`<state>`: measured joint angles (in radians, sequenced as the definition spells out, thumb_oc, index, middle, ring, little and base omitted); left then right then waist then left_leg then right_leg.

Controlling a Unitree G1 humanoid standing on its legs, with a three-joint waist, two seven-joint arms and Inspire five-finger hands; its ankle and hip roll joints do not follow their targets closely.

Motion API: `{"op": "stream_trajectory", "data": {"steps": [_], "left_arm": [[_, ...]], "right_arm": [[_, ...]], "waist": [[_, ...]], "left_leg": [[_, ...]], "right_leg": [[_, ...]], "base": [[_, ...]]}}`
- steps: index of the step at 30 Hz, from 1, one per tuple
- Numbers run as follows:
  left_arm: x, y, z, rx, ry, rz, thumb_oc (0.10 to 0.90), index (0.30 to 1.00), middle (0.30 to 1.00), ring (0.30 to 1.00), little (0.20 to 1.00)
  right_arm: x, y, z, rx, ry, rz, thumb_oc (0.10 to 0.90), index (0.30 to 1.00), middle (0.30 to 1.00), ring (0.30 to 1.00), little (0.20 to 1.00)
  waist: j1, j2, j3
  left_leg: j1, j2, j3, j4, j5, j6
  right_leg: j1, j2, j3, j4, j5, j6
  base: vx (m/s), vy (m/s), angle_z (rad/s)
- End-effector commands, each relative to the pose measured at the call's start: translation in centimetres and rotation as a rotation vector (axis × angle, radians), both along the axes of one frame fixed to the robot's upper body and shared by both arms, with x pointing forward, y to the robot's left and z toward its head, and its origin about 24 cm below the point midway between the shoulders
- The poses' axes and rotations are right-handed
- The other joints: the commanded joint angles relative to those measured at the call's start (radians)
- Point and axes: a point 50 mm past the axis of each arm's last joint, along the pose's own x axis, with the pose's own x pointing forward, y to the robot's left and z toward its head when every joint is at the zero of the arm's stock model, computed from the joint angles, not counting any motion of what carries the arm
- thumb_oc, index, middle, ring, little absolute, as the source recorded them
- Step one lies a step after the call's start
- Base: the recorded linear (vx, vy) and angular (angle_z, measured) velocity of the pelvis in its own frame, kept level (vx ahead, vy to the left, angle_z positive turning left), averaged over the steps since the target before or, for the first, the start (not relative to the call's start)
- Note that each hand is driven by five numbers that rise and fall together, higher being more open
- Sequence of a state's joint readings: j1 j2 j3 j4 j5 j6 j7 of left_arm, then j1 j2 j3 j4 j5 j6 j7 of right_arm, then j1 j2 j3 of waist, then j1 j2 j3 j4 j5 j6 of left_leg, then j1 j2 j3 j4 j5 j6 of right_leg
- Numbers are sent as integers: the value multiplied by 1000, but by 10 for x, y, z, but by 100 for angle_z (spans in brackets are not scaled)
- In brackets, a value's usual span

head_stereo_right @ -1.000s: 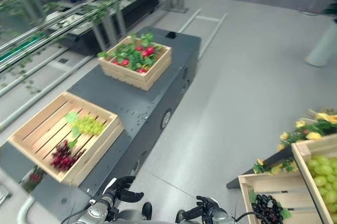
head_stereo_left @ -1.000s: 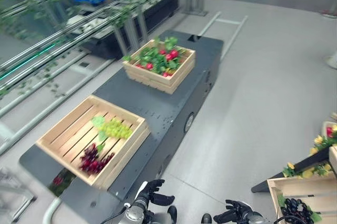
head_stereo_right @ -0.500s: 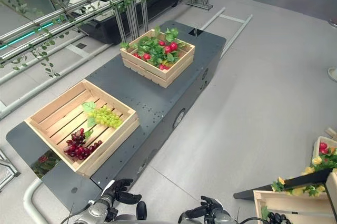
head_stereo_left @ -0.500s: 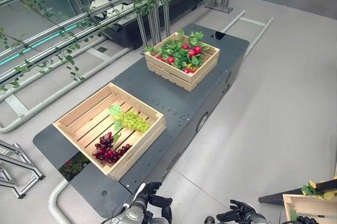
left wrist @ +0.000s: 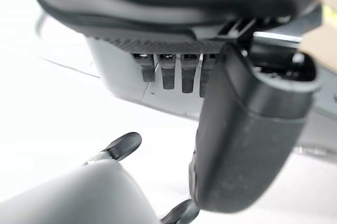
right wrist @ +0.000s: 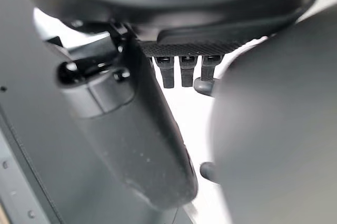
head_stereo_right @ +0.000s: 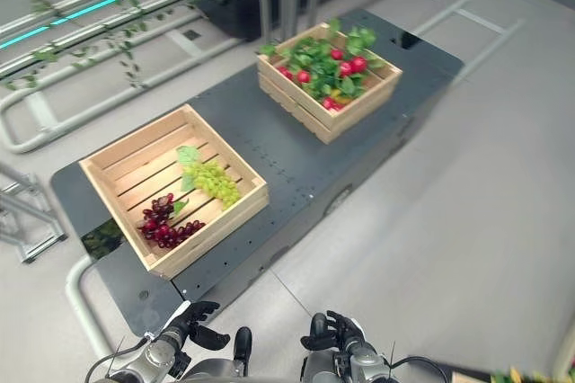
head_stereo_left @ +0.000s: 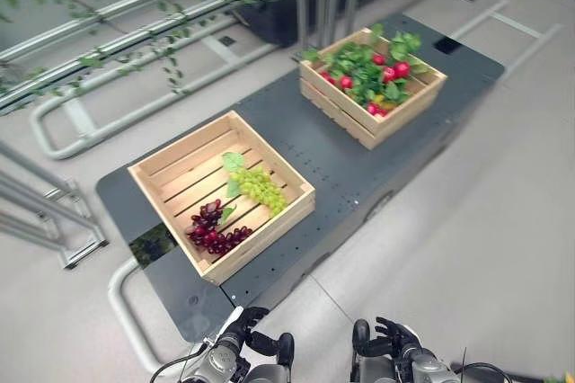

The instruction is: Pick up the fruits from the basket on one side to the basket on the other side

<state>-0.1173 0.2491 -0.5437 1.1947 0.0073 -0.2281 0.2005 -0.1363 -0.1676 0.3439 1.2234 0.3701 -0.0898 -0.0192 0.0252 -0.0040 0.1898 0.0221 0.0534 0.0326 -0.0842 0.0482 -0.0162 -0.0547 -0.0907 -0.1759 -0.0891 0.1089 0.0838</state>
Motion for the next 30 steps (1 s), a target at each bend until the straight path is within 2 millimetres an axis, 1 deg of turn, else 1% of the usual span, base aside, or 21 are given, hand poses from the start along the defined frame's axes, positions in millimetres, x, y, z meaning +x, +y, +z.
{"op": "stream_trajectory", "data": {"steps": [1, 3, 4, 5, 8, 9, 10, 11, 12, 13, 14, 16, 17, 18, 19, 20, 21, 23, 25, 28, 30], "left_arm": [[38, -34, 20, -19, -217, -208, 800, 900, 900, 900, 900], [43, -38, 25, -12, -283, -213, 800, 900, 900, 900, 900], [50, -40, 33, 33, -390, -218, 800, 900, 900, 900, 900], [54, -42, 38, 39, -435, -222, 800, 900, 900, 900, 900], [86, -50, 77, 56, -737, -213, 800, 900, 900, 900, 900], [103, -51, 107, 33, -880, -198, 800, 900, 900, 900, 900], [107, -49, 114, 29, -905, -192, 800, 900, 900, 900, 900], [113, -44, 130, 27, -964, -174, 800, 900, 900, 900, 900], [114, -42, 134, 23, -985, -168, 800, 900, 900, 900, 900], [122, -30, 160, -20, -1051, -119, 800, 900, 900, 900, 900], [125, -21, 176, -29, -1105, -94, 800, 900, 900, 900, 900], [126, -11, 194, -34, -1179, -54, 800, 900, 900, 900, 900], [130, 2, 220, -22, -1265, -16, 800, 900, 900, 900, 900], [130, 8, 231, -5, -1307, 3, 800, 900, 900, 900, 900], [131, 19, 248, 20, -1375, 34, 800, 900, 900, 900, 900], [132, 22, 253, 33, -1395, 39, 800, 900, 900, 900, 900], [134, 31, 267, 114, -1451, 58, 800, 900, 900, 900, 900], [138, 39, 276, 167, -1481, 74, 800, 900, 900, 900, 900], [146, 52, 287, 241, -1509, 122, 800, 900, 900, 900, 900], [155, 73, 303, 337, -1528, 171, 800, 900, 900, 900, 900], [162, 94, 318, 461, -1513, 192, 800, 900, 900, 900, 900]], "right_arm": [[14, -9, 7, -49, -47, -7, 800, 900, 900, 900, 900], [13, -12, 7, -63, -42, 12, 800, 900, 900, 900, 900], [14, -14, 8, -70, -41, 19, 800, 900, 900, 900, 900], [14, -15, 8, -73, -42, 19, 800, 900, 900, 900, 900], [16, -21, 10, -85, -41, 29, 800, 900, 900, 900, 900], [14, -24, 10, -91, -38, 27, 800, 900, 900, 900, 900], [13, -25, 10, -92, -38, 24, 800, 900, 900, 900, 900], [12, -26, 10, -92, -37, 16, 800, 900, 900, 900, 900], [11, -27, 10, -92, -37, 13, 800, 900, 900, 900, 900], [7, -30, 9, -90, -38, -5, 800, 900, 900, 900, 900], [5, -32, 10, -90, -42, -14, 800, 900, 900, 900, 900], [3, -35, 10, -89, -45, -25, 800, 900, 900, 900, 900], [1, -39, 10, -94, -47, -34, 800, 900, 900, 900, 900], [0, -41, 11, -98, -47, -38, 800, 900, 900, 900, 900], [-1, -44, 11, -105, -46, -48, 800, 900, 900, 900, 900], [-1, -45, 11, -107, -48, -50, 800, 900, 900, 900, 900], [1, -47, 13, -117, -55, -52, 800, 900, 900, 900, 900], [4, -50, 15, -127, -68, -53, 800, 900, 900, 900, 900], [10, -55, 19, -140, -91, -50, 800, 900, 900, 900, 900], [18, -61, 25, -155, -115, -29, 800, 900, 900, 900, 900], [26, -67, 31, -171, -139, 4, 800, 900, 900, 900, 900]], "waist": [[8, -12, 0], [8, -11, 3], [7, -10, 5], [7, -10, 6], [12, -7, 10], [22, -4, 10], [26, -3, 11], [33, 0, 11], [34, 0, 12], [45, 6, 14], [49, 10, 14], [53, 16, 16], [57, 22, 19], [59, 25, 21], [61, 29, 26], [62, 30, 29], [63, 34, 40], [61, 37, 56], [52, 38, 87], [38, 32, 122], [27, 23, 156]], "left_leg": [[-38, -19, 12, -3, -5, 54], [-41, -14, 7, -3, -2, 46], [-42, -13, 0, -3, -3, 41], [-43, -13, -4, -3, -4, 39], [-46, -18, -30, -3, -10, 30], [-47, -22, -44, -3, -11, 27], [-47, -23, -48, -3, -11, 26], [-47, -26, -57, -3, -10, 24], [-47, -26, -59, -3, -10, 24], [-45, -28, -70, -3, -9, 22], [-45, -28, -75, -3, -7, 21], [-46, -28, -79, -3, -5, 19], [-48, -27, -81, -3, -2, 17], [-50, -27, -83, -3, -1, 16], [-53, -26, -84, -3, 2, 14], [-54, -26, -83, -3, 3, 14], [-62, -25, -79, -3, 9, 14], [-72, -24, -80, -3, 20, 13], [-101, -21, -76, 31, 22, 10], [-140, -15, -65, 84, 14, 6], [-182, -6, -49, 139, 1, 5]], "right_leg": [[19, -9, 2, 80, -61, -26], [25, -7, -7, 74, -64, -30], [30, -5, -10, 68, -65, -32], [31, -4, -10, 65, -65, -33], [43, -1, -15, 39, -62, -39], [50, -2, -22, 30, -63, -42], [53, -3, -25, 29, -63, -43], [57, -5, -31, 28, -64, -44], [59, -5, -33, 28, -65, -44], [65, -9, -44, 31, -69, -46], [68, -11, -51, 32, -73, -47], [70, -14, -58, 36, -77, -49], [70, -18, -67, 44, -83, -51], [68, -20, -71, 49, -87, -52], [64, -25, -76, 62, -94, -52], [61, -27, -79, 68, -97, -52], [46, -35, -85, 95, -107, -51], [25, -41, -89, 126, -117, -51], [-8, -50, -87, 172, -127, -51], [-38, -53, -74, 193, -129, -54], [-74, -53, -60, 214, -129, -57]], "base": [[137, -62, 11], [97, -22, -2], [64, 0, -2], [65, 7, 0], [49, 10, 7], [56, 3, 12], [65, 1, 11], [40, 0, 14], [80, 5, 17], [86, 12, 15], [94, 18, 16], [69, 33, 20], [79, 52, 17], [103, 80, 21], [68, 64, 17], [56, 85, 22], [3, 79, 17], [-27, 87, 18], [-71, 102, 13], [-83, 87, 0], [-116, 86, -9]]}}
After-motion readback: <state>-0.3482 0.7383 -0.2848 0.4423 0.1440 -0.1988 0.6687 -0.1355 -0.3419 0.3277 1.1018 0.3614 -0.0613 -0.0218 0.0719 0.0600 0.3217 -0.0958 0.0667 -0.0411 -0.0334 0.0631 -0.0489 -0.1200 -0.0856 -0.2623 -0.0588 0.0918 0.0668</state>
